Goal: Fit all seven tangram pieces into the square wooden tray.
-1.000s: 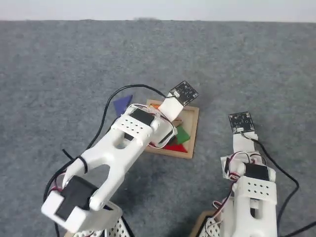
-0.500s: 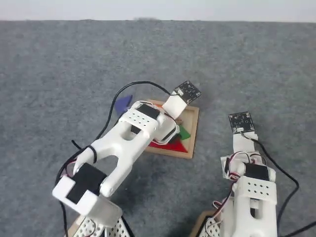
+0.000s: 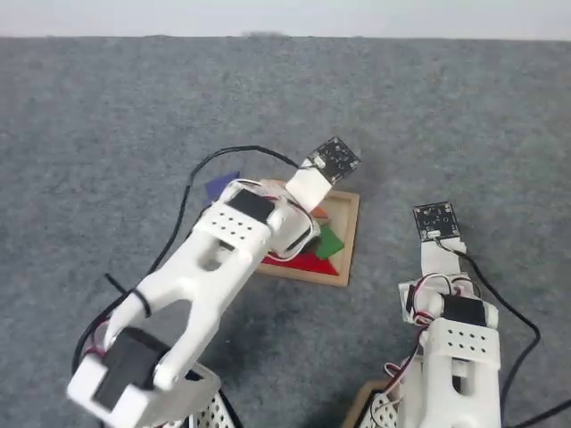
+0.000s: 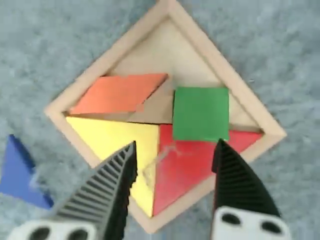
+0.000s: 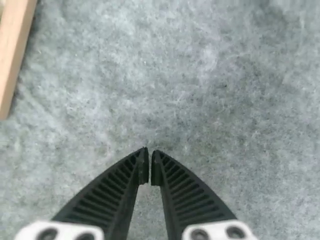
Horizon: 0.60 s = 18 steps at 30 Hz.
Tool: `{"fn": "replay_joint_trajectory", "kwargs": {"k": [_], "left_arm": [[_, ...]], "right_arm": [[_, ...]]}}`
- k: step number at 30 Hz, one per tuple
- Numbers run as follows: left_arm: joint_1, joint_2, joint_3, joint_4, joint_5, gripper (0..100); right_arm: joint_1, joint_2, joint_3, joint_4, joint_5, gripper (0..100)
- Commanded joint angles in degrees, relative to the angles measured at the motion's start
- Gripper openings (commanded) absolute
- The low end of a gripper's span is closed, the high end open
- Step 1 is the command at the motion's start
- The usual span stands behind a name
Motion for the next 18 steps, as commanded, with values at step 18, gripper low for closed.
{"fn": "replay_joint_trajectory", "kwargs": {"k": [18], "left_arm": [[-1.5, 14.4, -5.8, -5.5, -0.5, 24]], "right_arm": [[-0.3, -1.2, -0.3, -0.9, 0.9, 2.7]]}}
